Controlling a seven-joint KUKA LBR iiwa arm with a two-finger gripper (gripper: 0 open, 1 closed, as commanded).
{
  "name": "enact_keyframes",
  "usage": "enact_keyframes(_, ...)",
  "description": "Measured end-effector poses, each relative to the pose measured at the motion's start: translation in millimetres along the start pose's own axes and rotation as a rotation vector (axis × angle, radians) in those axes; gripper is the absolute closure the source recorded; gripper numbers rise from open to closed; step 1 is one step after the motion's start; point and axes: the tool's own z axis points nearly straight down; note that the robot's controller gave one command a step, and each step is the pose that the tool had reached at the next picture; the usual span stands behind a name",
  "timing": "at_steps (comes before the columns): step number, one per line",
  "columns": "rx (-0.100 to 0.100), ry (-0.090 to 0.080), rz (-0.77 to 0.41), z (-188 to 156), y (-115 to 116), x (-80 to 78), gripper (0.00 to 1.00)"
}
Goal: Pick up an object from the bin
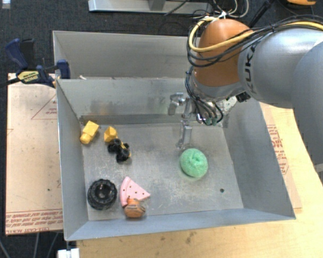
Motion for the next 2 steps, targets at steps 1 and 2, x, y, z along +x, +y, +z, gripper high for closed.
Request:
enact_keyframes(1, 0.0, 0.0, 0.0, 0.0, 0.0, 0.0, 0.0)
enact_keyframes(2, 0.0, 0.001, 0.006, -1.2, -24.0, 65.8, 0.0)
